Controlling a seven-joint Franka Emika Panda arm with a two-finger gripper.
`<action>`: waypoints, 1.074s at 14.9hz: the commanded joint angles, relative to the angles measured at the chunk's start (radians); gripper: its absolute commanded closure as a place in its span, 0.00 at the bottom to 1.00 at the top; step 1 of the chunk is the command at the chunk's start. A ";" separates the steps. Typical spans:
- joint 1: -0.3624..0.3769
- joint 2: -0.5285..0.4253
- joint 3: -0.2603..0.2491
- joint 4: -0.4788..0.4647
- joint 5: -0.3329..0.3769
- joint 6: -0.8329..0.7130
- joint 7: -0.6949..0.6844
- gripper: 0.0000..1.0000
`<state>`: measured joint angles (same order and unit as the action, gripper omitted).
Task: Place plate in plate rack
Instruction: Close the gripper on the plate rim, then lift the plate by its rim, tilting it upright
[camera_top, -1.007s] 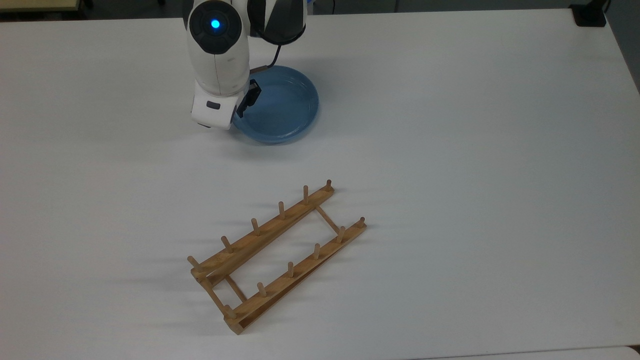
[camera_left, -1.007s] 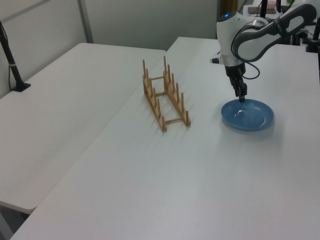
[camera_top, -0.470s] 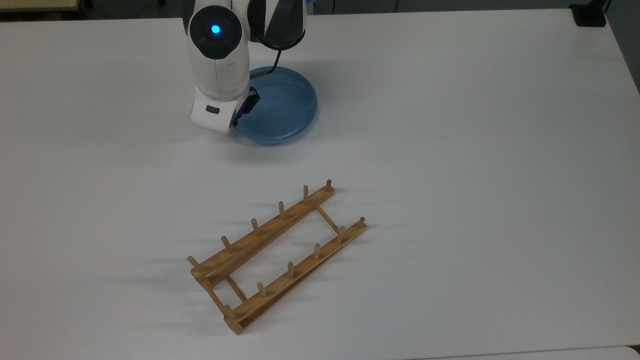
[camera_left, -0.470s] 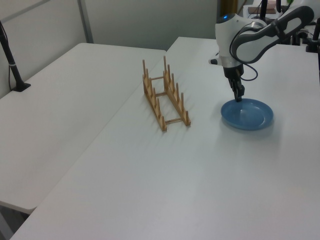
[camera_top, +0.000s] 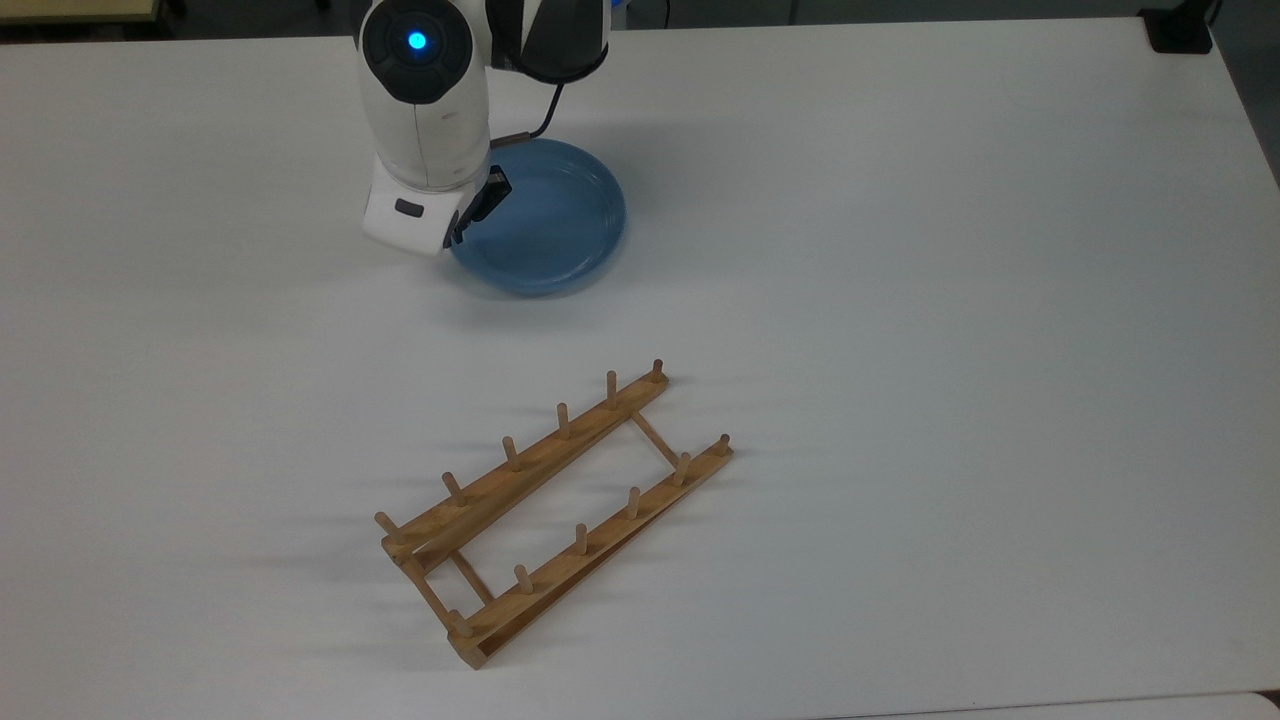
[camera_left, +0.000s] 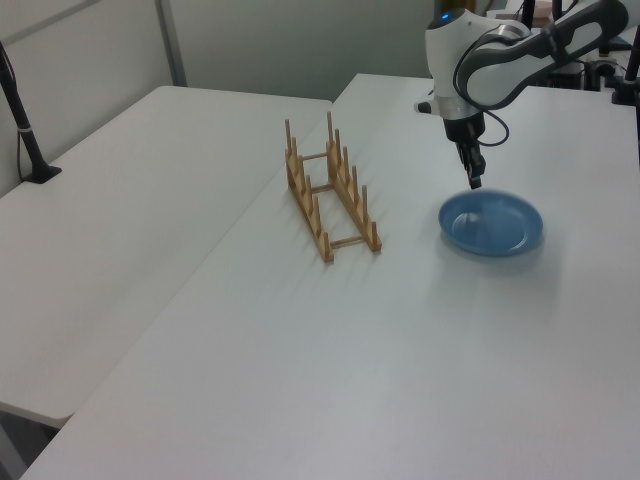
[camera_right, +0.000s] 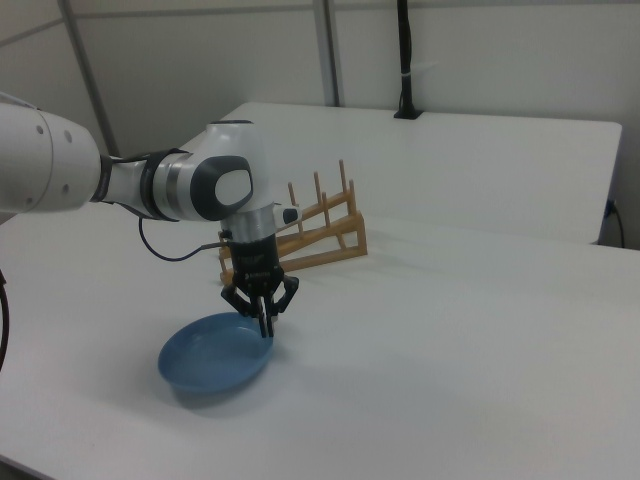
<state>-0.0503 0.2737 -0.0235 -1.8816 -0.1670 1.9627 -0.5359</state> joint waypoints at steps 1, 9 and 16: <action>0.000 -0.010 0.000 0.002 -0.011 -0.022 0.013 0.99; -0.022 0.022 0.000 0.001 -0.020 0.004 0.013 0.33; -0.016 0.053 0.002 -0.005 -0.020 0.042 0.024 0.62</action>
<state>-0.0739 0.3202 -0.0240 -1.8823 -0.1670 1.9848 -0.5353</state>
